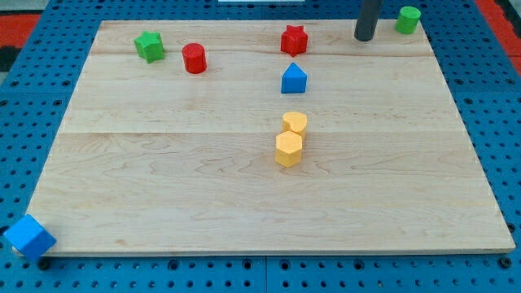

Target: Push the blue triangle above yellow heart

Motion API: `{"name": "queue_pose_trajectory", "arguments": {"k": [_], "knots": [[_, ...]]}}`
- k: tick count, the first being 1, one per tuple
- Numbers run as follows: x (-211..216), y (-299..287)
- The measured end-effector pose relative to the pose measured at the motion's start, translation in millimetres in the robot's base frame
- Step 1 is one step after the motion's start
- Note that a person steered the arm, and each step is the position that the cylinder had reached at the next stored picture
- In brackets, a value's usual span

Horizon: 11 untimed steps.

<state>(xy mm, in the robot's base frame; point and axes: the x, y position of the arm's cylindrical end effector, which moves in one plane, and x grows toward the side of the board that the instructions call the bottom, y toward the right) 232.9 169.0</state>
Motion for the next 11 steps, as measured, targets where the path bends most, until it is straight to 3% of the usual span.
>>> {"name": "queue_pose_trajectory", "arguments": {"k": [2,3,5,10,11], "knots": [[-2,-37],[4,-106],[106,-104],[102,-192],[130,-212]]}}
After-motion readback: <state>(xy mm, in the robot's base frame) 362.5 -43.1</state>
